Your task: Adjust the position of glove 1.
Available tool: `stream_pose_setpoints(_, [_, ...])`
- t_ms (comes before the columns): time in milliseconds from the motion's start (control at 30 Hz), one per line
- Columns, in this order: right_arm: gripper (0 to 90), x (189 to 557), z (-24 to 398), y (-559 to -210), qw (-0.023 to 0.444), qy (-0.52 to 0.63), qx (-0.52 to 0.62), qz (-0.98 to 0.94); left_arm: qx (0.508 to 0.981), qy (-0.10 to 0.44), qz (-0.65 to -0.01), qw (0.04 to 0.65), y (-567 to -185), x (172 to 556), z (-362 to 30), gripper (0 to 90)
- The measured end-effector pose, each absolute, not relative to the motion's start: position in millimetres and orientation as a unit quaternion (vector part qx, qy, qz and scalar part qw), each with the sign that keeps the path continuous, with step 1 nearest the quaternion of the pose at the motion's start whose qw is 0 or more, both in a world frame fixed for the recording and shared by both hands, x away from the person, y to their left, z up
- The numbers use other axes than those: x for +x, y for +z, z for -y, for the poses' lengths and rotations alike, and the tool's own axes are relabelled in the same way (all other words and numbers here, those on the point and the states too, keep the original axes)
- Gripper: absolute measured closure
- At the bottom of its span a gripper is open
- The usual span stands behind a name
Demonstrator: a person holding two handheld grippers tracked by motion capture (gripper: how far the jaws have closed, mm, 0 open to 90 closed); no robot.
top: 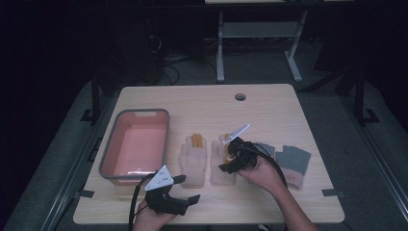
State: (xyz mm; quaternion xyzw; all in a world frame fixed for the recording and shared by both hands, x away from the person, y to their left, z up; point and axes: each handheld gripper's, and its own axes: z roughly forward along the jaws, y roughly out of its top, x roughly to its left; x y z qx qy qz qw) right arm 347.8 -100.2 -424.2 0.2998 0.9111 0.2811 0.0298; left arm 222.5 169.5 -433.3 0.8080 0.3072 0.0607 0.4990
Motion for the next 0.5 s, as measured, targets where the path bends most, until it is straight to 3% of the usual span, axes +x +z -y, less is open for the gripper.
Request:
stream_pose_setpoints(300, [33.1,360,100,-437,0.027,0.263,0.317,-0.911,0.809,0.060,-0.307,0.497,-433,222,-168,16.1])
stream_pose_setpoints(500, [43.5,364,99,-443,0.036,0.250,0.326,-0.911,0.810,0.064,-0.306,0.497,-433,222,-169,16.1])
